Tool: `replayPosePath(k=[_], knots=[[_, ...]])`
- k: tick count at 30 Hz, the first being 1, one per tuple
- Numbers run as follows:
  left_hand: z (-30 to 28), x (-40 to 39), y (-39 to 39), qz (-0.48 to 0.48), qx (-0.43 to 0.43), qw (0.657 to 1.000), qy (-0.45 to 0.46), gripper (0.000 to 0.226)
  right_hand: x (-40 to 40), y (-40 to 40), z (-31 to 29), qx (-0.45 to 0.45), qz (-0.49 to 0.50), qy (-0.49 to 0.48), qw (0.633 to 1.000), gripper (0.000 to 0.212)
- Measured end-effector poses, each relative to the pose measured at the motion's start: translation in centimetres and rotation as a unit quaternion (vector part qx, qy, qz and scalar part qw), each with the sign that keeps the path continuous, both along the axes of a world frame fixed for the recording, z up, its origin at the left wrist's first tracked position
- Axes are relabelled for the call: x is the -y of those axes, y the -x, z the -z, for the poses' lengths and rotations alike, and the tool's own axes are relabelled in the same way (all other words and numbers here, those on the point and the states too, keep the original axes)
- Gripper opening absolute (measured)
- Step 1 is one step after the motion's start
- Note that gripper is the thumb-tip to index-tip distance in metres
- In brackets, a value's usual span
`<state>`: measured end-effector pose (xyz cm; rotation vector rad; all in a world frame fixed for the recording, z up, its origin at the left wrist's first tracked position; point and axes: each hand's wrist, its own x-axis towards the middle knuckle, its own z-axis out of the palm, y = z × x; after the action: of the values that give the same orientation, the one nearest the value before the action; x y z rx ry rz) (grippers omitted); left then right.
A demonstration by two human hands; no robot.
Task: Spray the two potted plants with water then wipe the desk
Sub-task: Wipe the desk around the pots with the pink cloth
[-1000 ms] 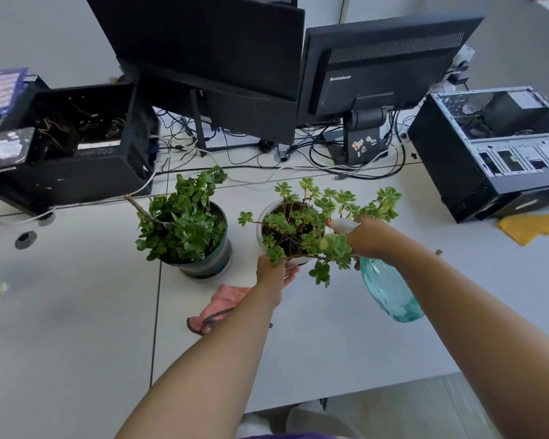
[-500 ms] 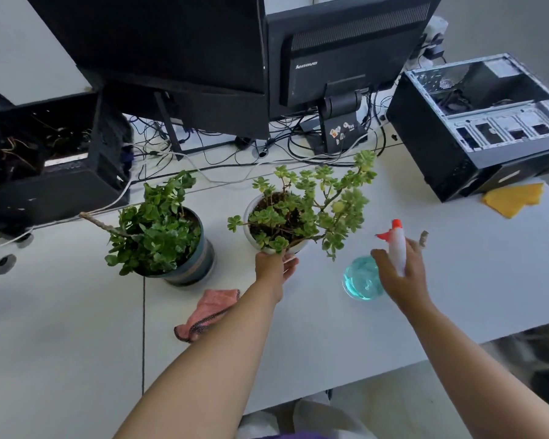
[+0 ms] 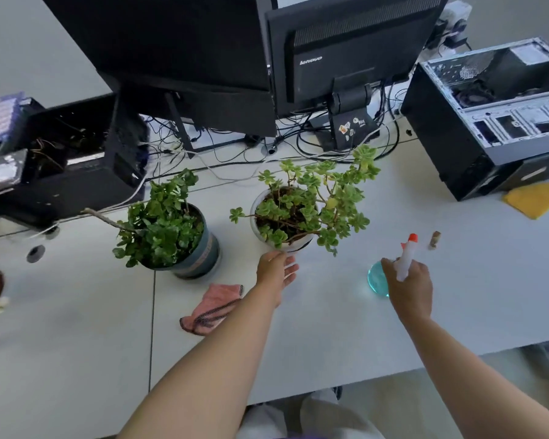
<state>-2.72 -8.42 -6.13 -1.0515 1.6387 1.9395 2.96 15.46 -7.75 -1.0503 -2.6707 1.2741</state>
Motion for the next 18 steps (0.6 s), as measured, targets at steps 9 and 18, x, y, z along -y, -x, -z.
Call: replayPosePath(k=[9, 18], knots=[[-2.3, 6.4, -2.7, 0.029, 0.03, 0.998, 0.042, 0.014, 12.7, -4.8, 1.9, 0.142, 0.04, 0.147, 0.978, 0.039], [-4.3, 16.9, -8.2, 0.106, 0.017, 0.985, 0.132, 0.022, 27.0, -2.7, -1.2, 0.212, -0.437, 0.04, 0.873, 0.029]])
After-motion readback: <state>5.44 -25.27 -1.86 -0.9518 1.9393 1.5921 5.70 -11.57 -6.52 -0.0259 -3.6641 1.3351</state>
